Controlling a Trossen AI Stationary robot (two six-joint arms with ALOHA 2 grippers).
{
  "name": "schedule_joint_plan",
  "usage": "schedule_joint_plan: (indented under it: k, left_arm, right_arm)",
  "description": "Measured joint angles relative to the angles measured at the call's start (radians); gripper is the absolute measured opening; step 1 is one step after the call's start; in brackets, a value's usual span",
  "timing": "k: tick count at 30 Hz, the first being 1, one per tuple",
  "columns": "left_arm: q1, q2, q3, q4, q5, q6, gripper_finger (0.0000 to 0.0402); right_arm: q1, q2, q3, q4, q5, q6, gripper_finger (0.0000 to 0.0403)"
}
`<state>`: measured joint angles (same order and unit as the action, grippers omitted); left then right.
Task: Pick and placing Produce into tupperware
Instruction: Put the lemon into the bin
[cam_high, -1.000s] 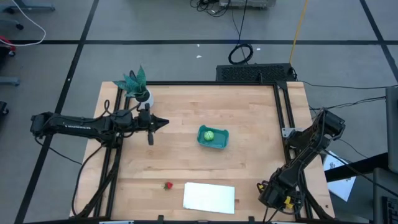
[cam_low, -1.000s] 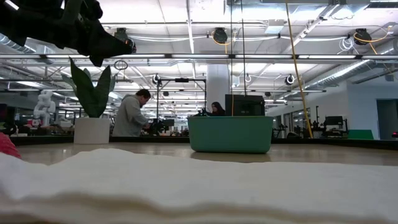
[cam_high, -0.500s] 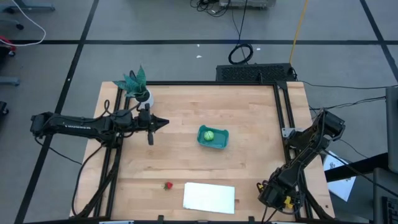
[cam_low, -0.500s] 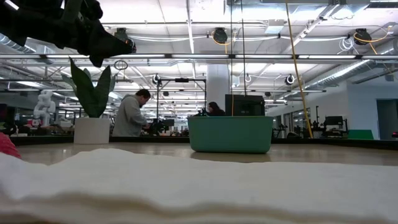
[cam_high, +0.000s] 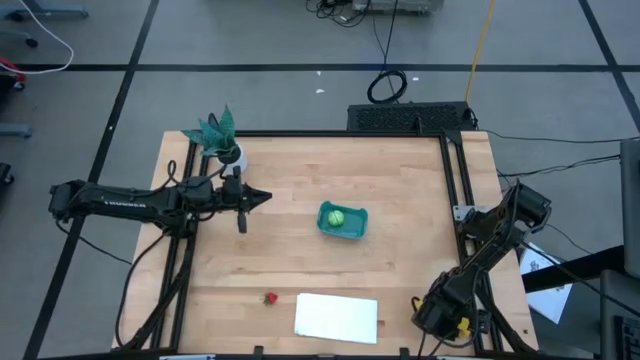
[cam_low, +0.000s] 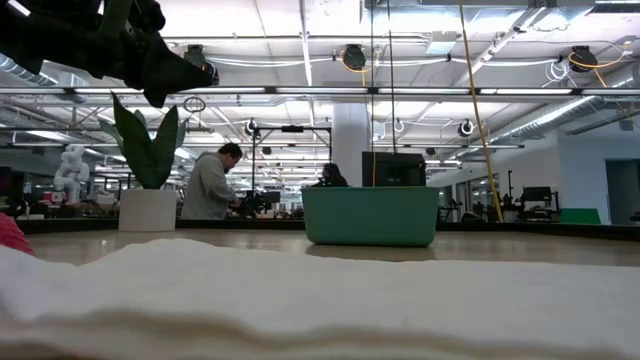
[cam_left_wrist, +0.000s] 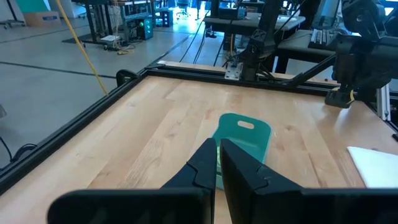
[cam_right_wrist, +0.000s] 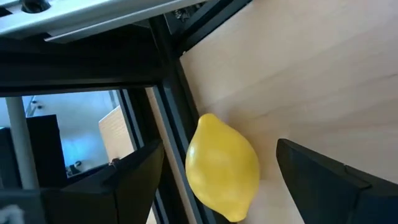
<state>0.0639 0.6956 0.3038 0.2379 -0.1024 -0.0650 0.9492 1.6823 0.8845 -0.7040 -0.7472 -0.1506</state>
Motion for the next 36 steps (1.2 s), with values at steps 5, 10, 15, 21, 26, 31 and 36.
schedule_joint_plan:
  k: [5, 10, 15, 21, 26, 31, 36]
  left_arm:
    - [0.0, 0.0, 0.0, 0.0, 0.006, 0.0, 0.0026]
    - [-0.001, 0.0, 0.0, 0.0, 0.008, 0.0, 0.0026]
    - [-0.001, 0.0, 0.0, 0.0, 0.009, 0.0, 0.0026]
    - [-0.001, 0.0, 0.0, -0.001, 0.01, 0.0, 0.0026]
    - [-0.001, 0.0, 0.0, -0.001, 0.016, 0.0, 0.0026]
    - [-0.001, 0.0, 0.0, -0.001, 0.016, -0.012, 0.0026]
    - [-0.001, 0.0, 0.0, 0.0, 0.016, -0.027, 0.0026]
  right_arm:
    - [0.016, 0.001, -0.01, 0.009, 0.003, -0.008, 0.0302]
    - [0.025, 0.0, -0.055, 0.03, -0.004, 0.008, 0.0302]
    - [0.026, -0.003, -0.063, 0.051, 0.027, -0.012, 0.0302]
    - [0.048, -0.003, -0.063, 0.07, 0.041, -0.084, 0.0302]
    - [0.049, -0.002, -0.063, 0.081, 0.039, -0.026, 0.0302]
    - [0.045, 0.002, -0.068, 0.07, -0.009, 0.044, 0.0302]
    - [0.041, 0.004, -0.071, 0.093, -0.043, 0.057, 0.0302]
